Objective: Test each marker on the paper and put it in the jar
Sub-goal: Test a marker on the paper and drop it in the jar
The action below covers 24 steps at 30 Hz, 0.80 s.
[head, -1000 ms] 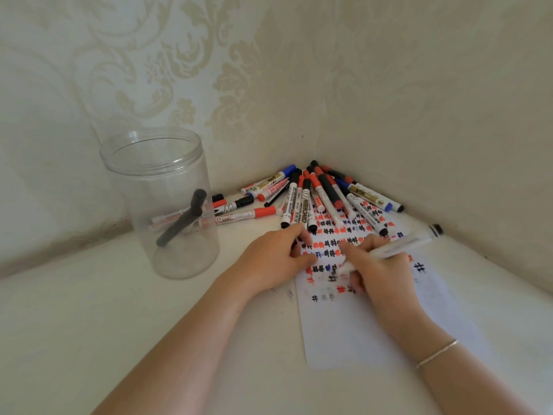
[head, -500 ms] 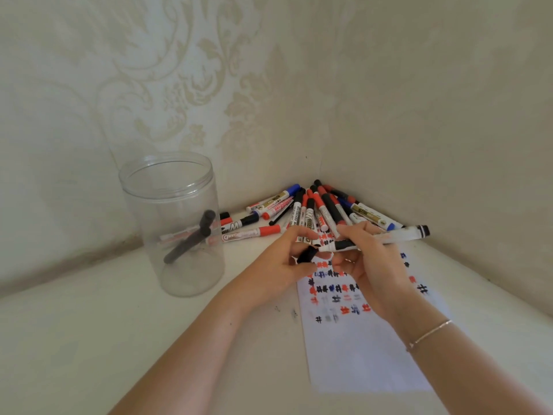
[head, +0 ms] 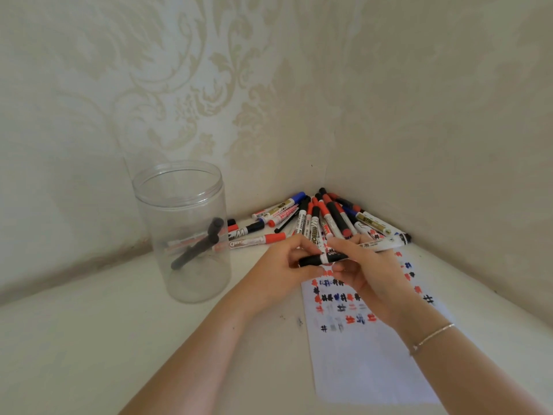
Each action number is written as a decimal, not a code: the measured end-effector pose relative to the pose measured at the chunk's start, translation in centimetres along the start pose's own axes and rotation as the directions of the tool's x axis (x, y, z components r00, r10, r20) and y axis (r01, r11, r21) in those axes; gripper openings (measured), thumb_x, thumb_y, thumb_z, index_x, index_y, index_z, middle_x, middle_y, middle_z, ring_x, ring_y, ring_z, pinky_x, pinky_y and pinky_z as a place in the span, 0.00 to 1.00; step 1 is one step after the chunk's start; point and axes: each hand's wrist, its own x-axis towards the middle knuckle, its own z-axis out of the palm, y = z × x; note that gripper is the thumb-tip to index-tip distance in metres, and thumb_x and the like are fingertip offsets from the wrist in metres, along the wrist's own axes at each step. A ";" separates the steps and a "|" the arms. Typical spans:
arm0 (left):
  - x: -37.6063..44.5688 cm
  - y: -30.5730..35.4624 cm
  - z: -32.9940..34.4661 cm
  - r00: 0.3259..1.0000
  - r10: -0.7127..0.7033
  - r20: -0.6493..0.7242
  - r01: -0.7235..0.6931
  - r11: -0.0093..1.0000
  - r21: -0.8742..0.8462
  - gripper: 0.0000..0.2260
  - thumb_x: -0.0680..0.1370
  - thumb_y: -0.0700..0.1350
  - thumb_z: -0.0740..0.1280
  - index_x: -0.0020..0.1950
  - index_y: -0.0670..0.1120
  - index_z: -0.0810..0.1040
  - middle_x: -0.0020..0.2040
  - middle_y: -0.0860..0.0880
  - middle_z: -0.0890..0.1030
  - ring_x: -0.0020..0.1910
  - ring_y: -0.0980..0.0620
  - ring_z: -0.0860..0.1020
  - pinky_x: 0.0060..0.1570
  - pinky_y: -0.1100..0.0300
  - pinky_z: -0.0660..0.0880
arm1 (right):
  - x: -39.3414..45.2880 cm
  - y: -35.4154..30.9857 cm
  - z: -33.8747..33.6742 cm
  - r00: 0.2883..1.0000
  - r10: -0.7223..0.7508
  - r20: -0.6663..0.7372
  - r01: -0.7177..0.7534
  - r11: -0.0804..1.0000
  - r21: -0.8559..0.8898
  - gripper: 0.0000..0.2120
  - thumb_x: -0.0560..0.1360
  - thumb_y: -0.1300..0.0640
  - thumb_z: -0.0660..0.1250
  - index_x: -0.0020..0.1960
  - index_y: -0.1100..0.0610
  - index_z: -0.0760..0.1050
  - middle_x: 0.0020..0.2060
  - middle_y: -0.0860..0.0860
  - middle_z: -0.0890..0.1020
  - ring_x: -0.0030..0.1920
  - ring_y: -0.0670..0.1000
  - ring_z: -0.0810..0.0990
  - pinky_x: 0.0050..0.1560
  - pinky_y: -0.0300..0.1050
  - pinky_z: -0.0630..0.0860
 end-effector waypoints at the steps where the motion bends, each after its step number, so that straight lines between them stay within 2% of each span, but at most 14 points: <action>1: 0.1 0.1 -0.2 1.000 0.014 -0.022 -0.015 0.999 -0.040 0.09 0.73 0.38 0.72 0.47 0.51 0.77 0.43 0.55 0.84 0.45 0.55 0.83 0.51 0.61 0.77 | -0.1 -0.2 -0.1 0.999 0.042 0.029 -0.044 0.995 0.085 0.10 0.71 0.59 0.72 0.46 0.63 0.75 0.35 0.58 0.82 0.28 0.52 0.79 0.29 0.41 0.79; 4: -0.1 0.7 -0.4 1.000 -0.014 -0.026 0.009 0.983 -0.185 0.03 0.77 0.42 0.68 0.47 0.48 0.81 0.38 0.53 0.82 0.32 0.57 0.75 0.35 0.67 0.71 | -0.2 -0.9 -0.4 0.992 0.101 0.069 -0.116 0.962 0.246 0.13 0.76 0.52 0.66 0.45 0.63 0.76 0.38 0.61 0.82 0.33 0.56 0.81 0.34 0.45 0.82; 6: -0.4 0.9 0.0 0.996 -0.084 0.006 0.080 0.930 -0.358 0.06 0.79 0.45 0.64 0.47 0.45 0.80 0.36 0.49 0.79 0.28 0.56 0.70 0.31 0.65 0.67 | -0.2 -0.7 0.0 0.996 0.068 0.057 -0.077 0.981 0.176 0.15 0.77 0.52 0.63 0.44 0.64 0.76 0.35 0.59 0.80 0.29 0.53 0.77 0.29 0.44 0.77; 8: -0.5 1.3 0.6 0.988 -0.155 0.026 0.147 0.848 -0.510 0.06 0.80 0.45 0.63 0.46 0.44 0.76 0.33 0.47 0.76 0.25 0.55 0.68 0.28 0.64 0.66 | -0.1 0.1 0.6 1.000 -0.010 0.010 0.009 0.999 0.049 0.13 0.77 0.55 0.60 0.44 0.64 0.75 0.27 0.55 0.73 0.24 0.50 0.68 0.24 0.41 0.67; 10: -0.6 1.6 1.1 0.981 -0.193 0.019 0.169 0.804 -0.571 0.06 0.80 0.45 0.64 0.46 0.44 0.75 0.32 0.46 0.76 0.25 0.54 0.68 0.26 0.64 0.67 | -0.1 0.9 1.4 0.994 -0.106 -0.023 0.106 0.994 -0.021 0.12 0.77 0.57 0.58 0.42 0.64 0.75 0.22 0.54 0.69 0.21 0.50 0.63 0.24 0.41 0.61; 15: -1.0 2.0 1.1 0.976 -0.220 -0.012 0.160 0.745 -0.648 0.08 0.79 0.45 0.64 0.41 0.44 0.76 0.31 0.46 0.74 0.25 0.55 0.69 0.26 0.65 0.70 | 0.2 2.6 3.0 0.944 -0.315 -0.094 0.311 0.949 -0.055 0.14 0.78 0.61 0.56 0.37 0.65 0.72 0.21 0.57 0.70 0.19 0.50 0.64 0.19 0.38 0.59; 20: -1.2 2.4 1.3 0.973 -0.230 -0.031 0.144 0.704 -0.695 0.08 0.80 0.42 0.64 0.42 0.42 0.73 0.30 0.45 0.72 0.23 0.55 0.68 0.24 0.65 0.71 | 0.1 3.0 3.6 0.897 -0.428 -0.109 0.427 0.904 -0.035 0.12 0.76 0.68 0.53 0.35 0.66 0.69 0.21 0.57 0.68 0.19 0.47 0.63 0.19 0.36 0.56; 24: -1.3 2.7 1.3 0.980 -0.197 -0.022 0.121 0.683 -0.721 0.09 0.79 0.41 0.64 0.39 0.43 0.76 0.29 0.45 0.73 0.24 0.54 0.69 0.26 0.64 0.71 | 0.0 3.0 3.7 0.875 -0.476 -0.085 0.477 0.879 -0.014 0.12 0.73 0.66 0.53 0.32 0.63 0.67 0.18 0.53 0.68 0.18 0.46 0.62 0.19 0.34 0.57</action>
